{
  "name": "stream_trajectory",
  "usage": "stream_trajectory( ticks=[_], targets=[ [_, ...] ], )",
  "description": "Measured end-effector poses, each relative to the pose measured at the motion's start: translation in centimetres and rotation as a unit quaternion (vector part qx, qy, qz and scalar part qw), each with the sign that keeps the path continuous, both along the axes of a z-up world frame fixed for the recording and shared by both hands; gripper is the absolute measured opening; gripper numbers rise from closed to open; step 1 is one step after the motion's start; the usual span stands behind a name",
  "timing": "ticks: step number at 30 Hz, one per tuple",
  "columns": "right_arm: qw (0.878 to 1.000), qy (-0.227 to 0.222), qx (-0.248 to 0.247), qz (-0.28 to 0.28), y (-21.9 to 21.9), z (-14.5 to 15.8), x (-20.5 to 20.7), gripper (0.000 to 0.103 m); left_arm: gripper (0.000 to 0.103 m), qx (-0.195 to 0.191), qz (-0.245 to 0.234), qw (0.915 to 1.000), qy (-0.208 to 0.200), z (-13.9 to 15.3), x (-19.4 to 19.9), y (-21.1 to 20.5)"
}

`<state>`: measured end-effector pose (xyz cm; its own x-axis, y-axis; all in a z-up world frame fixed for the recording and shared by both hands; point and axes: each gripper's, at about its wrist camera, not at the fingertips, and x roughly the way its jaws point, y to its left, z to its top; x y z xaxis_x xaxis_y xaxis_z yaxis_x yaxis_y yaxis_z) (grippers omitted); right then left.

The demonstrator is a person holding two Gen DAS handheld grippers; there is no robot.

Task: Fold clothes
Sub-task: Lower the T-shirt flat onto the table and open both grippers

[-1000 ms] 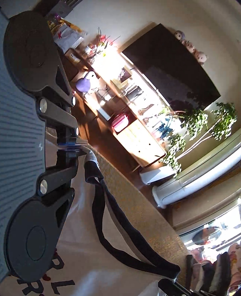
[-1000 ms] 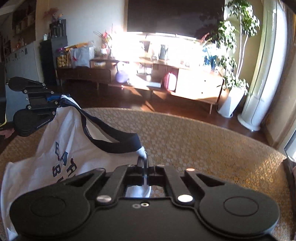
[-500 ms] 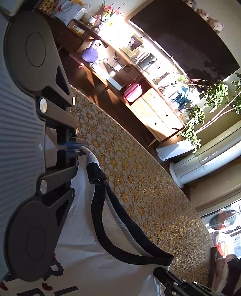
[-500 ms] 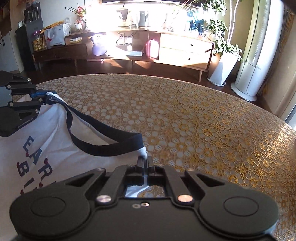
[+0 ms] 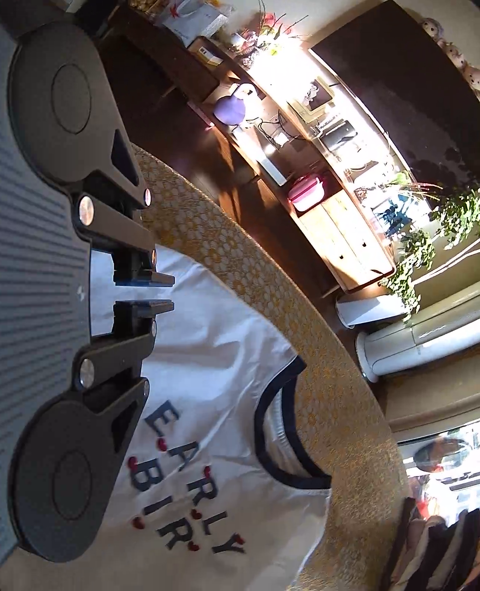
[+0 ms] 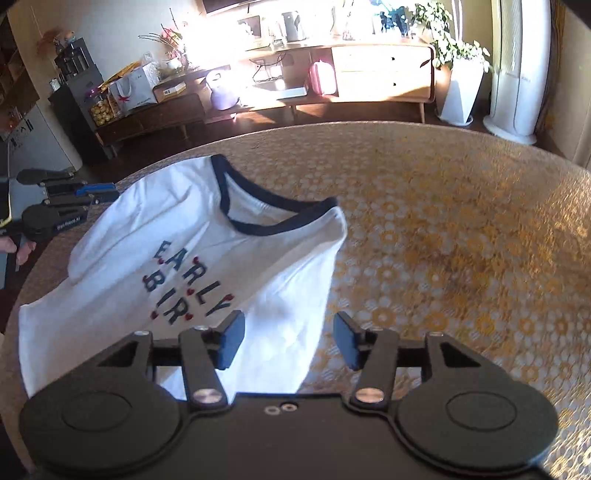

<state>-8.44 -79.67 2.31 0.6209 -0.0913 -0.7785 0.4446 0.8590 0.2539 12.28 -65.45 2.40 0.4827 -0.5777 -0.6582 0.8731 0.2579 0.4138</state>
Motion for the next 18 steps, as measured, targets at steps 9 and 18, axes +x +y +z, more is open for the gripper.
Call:
stream_trajectory(
  ticks=[9,18],
  targets=[
    [0.998,0.058,-0.012,0.005,4.2,-1.7,3.3,0.103,0.005,0.05,0.009,0.9985,0.019,-3.5,-1.6,1.3],
    [0.988,0.115,-0.099,0.037,1.5,-0.9,1.7,0.103,0.005,0.073,-0.078,0.9922,0.065,-3.8,-3.3,0.7]
  ],
)
